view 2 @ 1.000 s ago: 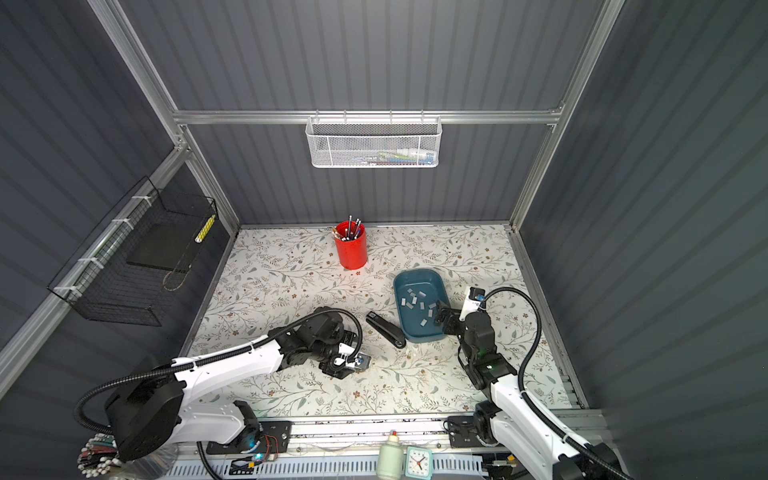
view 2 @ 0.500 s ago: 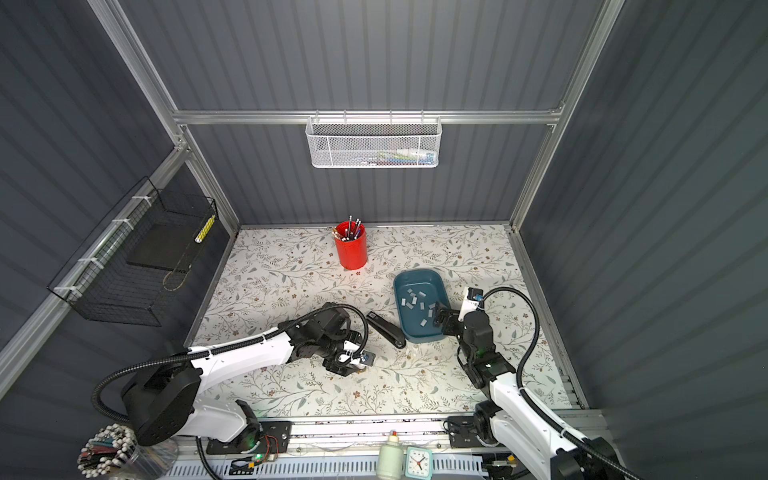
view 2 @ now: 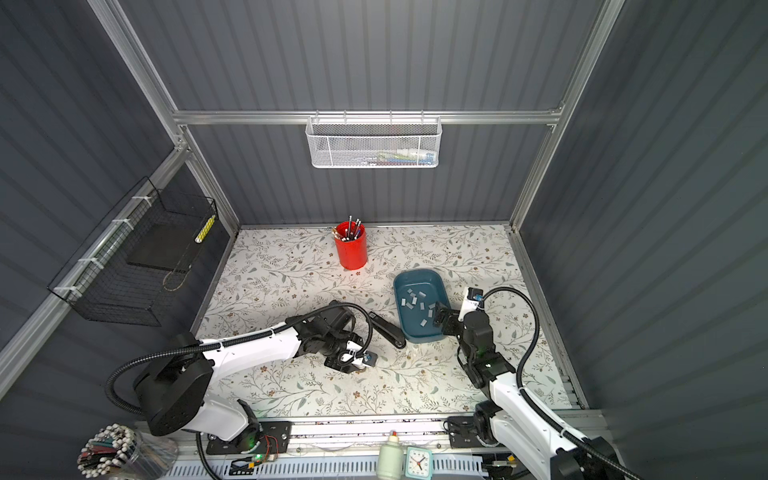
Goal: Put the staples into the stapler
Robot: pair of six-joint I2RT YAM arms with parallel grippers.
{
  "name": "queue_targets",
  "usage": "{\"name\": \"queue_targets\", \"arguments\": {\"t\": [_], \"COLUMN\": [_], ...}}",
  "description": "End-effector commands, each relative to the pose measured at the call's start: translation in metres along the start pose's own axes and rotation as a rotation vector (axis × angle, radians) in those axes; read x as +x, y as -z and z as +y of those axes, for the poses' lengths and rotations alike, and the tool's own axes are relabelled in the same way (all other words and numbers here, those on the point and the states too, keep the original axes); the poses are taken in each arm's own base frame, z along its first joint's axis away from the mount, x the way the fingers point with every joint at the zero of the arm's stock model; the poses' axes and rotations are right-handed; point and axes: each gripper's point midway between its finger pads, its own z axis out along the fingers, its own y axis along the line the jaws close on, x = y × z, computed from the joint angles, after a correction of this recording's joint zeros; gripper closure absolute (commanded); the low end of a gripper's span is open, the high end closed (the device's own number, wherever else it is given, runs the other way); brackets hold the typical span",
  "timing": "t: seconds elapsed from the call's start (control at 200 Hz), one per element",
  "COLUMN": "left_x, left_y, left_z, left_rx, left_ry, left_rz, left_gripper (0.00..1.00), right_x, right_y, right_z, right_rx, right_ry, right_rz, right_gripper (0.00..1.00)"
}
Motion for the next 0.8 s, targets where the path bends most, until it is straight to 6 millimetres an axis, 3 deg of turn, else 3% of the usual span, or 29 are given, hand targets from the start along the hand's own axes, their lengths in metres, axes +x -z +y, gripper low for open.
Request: {"name": "queue_targets", "arguments": {"t": [0.0,0.11,0.265,0.555,0.675,0.795], "left_x": [-0.005,-0.003,-0.003,-0.006,-0.016,-0.029], "left_y": [-0.001,-0.004,-0.005,-0.003,0.010,0.039], "left_z": [-0.005,-0.007,-0.007,-0.006,0.012,0.039], "left_rx": [0.049,0.062,0.078,0.089,0.001,-0.155], "left_ry": [-0.013,-0.011,-0.009,-0.014,-0.004,0.015], "left_rz": [-0.010,-0.002,0.000,-0.002,-0.033,-0.095], "left_gripper": [0.43,0.45,0.57,0.96,1.00,1.00], "right_x": [-0.016,-0.016,-0.016,-0.017,-0.023,-0.030], "right_y": [0.000,0.000,0.000,0.001,0.006,0.012], "right_z": [0.006,0.006,0.006,0.004,0.013,0.026], "right_rx": [-0.016,-0.017,-0.014,-0.006,-0.061,-0.139], "right_ry": [0.002,0.002,0.001,-0.003,0.004,-0.043], "right_rz": [-0.035,-0.035,-0.036,-0.047,-0.082,-0.099], "right_gripper": [0.01,0.01,0.01,0.01,0.03,0.03]}}
